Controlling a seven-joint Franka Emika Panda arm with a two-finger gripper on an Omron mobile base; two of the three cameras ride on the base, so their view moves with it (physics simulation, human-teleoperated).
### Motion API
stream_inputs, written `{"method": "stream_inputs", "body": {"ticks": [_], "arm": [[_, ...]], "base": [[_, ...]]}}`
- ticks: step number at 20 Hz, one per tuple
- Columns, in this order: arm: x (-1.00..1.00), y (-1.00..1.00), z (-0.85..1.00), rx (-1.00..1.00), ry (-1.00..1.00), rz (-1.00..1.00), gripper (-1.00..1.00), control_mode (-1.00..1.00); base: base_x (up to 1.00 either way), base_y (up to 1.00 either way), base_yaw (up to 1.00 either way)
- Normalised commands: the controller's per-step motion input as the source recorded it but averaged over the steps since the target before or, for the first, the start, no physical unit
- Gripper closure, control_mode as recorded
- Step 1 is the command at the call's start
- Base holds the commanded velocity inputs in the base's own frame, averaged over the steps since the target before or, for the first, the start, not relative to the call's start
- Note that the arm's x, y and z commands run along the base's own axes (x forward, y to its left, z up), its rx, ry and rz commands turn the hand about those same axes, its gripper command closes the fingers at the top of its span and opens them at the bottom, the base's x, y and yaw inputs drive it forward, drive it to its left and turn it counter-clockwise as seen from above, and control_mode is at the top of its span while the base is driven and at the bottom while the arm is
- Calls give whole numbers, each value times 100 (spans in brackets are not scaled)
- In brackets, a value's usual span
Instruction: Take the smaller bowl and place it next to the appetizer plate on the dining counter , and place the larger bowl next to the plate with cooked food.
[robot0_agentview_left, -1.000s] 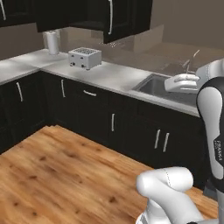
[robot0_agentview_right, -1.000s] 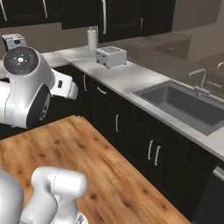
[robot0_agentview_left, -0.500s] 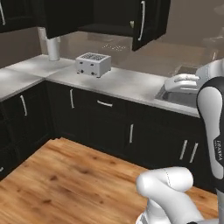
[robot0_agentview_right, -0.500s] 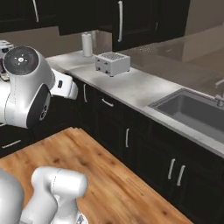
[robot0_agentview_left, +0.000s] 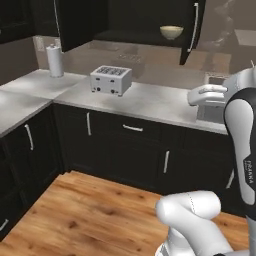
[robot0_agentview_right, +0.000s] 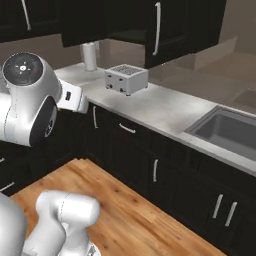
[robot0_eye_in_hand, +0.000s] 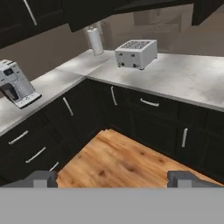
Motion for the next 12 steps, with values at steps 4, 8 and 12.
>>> {"method": "stream_inputs", "body": {"ticks": [4, 8, 12], "arm": [[0, 0, 0, 0, 0, 0, -100, 100], [0, 0, 0, 0, 0, 0, -100, 100], [0, 0, 0, 0, 0, 0, -100, 100]], "base": [[62, 18, -21], [61, 15, -21], [60, 10, -21]]}}
